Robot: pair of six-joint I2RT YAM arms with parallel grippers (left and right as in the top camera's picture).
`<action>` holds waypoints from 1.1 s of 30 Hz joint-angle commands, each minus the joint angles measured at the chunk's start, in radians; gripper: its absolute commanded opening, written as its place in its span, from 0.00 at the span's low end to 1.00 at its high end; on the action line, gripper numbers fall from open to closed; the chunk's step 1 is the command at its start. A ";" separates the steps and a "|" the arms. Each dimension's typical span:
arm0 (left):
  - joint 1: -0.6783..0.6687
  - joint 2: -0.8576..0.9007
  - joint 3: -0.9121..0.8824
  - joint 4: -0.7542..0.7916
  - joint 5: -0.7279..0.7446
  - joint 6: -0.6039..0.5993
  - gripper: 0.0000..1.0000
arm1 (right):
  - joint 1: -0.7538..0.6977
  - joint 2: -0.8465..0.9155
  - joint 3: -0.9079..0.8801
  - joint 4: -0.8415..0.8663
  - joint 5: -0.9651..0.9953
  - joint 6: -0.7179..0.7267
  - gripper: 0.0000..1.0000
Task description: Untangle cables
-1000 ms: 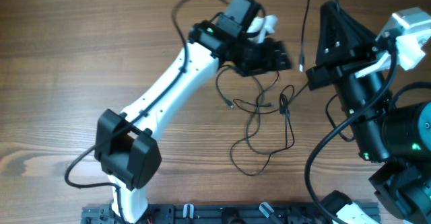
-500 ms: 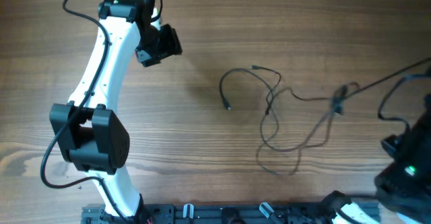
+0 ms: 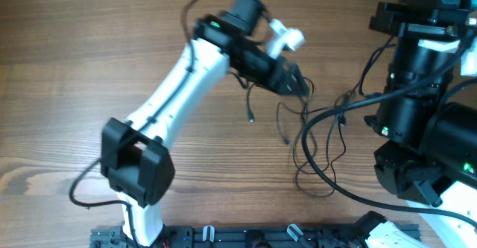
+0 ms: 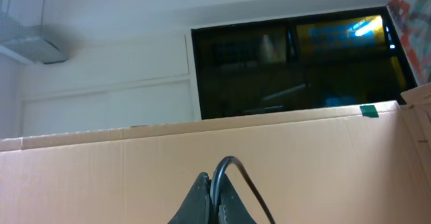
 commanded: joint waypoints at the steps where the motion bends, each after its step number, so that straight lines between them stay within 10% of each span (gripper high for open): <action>1: -0.138 0.001 0.000 0.025 -0.400 0.195 0.72 | -0.003 -0.008 0.007 -0.011 0.021 -0.016 0.04; 15: -0.315 -0.123 0.002 0.064 -0.468 0.232 0.73 | -0.003 -0.008 0.007 -0.194 0.068 0.068 0.04; 22: -0.253 -0.243 0.002 0.152 -0.623 -0.358 0.75 | -0.002 -0.002 0.007 -0.332 0.068 0.259 0.04; 30: -0.280 -0.228 0.002 0.263 -0.546 -0.262 0.73 | -0.003 -0.002 0.007 -0.353 0.068 0.306 0.05; 33: -0.280 -0.228 0.002 0.288 -0.546 -0.263 0.46 | -0.003 -0.002 0.007 -0.364 0.068 0.341 0.05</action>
